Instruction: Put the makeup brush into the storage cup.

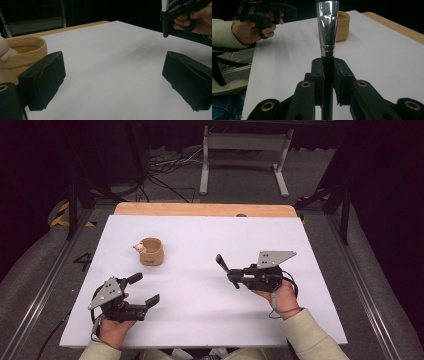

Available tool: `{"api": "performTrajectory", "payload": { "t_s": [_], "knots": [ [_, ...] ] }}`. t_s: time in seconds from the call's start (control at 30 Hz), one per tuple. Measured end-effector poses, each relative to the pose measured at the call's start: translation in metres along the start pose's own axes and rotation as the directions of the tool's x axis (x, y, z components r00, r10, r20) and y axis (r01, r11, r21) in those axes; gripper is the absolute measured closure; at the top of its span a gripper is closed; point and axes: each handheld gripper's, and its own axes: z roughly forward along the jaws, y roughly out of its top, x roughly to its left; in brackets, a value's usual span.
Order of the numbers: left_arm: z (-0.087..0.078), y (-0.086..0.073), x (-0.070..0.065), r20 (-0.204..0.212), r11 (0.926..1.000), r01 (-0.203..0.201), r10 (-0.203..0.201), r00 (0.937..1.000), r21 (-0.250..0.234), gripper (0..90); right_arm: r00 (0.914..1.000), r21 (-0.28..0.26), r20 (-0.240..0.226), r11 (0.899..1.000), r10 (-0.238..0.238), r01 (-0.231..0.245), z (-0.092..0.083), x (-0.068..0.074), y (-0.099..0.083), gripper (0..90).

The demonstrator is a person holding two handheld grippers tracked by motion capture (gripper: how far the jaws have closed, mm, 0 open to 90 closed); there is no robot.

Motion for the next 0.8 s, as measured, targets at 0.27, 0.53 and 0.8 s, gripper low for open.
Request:
{"api": "performTrajectory", "payload": {
  "t_s": [0.27, 0.53, 0.8],
  "knots": [
    [0.005, 0.004, -0.004, 0.016, 0.9997, -0.022, 0.023, 0.9996, -0.006, 5.6, 0.9991, -0.126, -0.026, 0.992, -0.035, 0.031, 0.012, 0.011, -0.008, 79.3],
    [0.012, 0.01, -0.007, 0.054, 0.9984, -0.055, 0.055, 0.997, -0.01, 5.8, 0.9983, -0.244, -0.031, 0.969, -0.05, 0.041, 0.029, 0.02, -0.018, 79.3],
    [0.019, 0.019, -0.009, 0.113, 0.996, -0.081, 0.085, 0.99, -0.039, 7.2, 0.9979, -0.275, -0.032, 0.96, -0.057, 0.046, 0.036, 0.024, -0.025, 79.3]
  ]
}}
